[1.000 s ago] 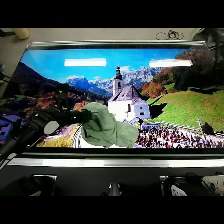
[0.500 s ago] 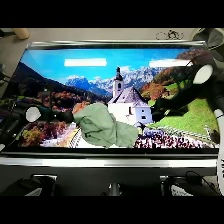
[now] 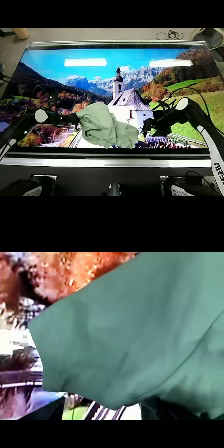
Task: Fold the shirts.
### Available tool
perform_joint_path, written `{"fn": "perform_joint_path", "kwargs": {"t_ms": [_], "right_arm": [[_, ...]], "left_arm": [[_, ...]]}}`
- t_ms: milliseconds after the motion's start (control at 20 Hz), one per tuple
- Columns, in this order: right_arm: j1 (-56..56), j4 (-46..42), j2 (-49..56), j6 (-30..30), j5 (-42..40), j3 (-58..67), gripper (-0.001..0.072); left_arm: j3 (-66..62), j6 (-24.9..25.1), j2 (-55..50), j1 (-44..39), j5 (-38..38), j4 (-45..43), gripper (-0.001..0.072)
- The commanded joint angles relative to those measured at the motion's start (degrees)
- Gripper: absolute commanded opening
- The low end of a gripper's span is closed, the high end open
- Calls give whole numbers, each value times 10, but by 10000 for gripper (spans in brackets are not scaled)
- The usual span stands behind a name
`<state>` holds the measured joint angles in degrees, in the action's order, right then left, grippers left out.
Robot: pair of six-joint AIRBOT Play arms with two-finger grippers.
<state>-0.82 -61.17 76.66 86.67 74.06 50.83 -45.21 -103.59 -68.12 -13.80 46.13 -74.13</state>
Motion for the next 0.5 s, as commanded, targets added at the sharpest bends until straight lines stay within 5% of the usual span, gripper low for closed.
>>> {"fn": "perform_joint_path", "kwargs": {"t_ms": [0, 200, 350, 400, 450], "right_arm": [[-2, 40, 10, -11, -53, -33, 671], [-41, 95, 67, -43, -73, -33, 671], [-80, 107, 84, -44, -120, -33, 650], [-88, 115, 84, -44, -135, -33, 500], [-88, 127, 84, -45, -144, -32, 220]], "left_arm": [[1, 3, -31, 1, -67, 13, 578], [1, 4, -51, 1, -103, 13, 63], [-2, 21, -48, 1, -112, 11, 32], [-5, 27, -45, 1, -110, 11, 31], [-7, 34, -37, 1, -110, 11, 30]]}}
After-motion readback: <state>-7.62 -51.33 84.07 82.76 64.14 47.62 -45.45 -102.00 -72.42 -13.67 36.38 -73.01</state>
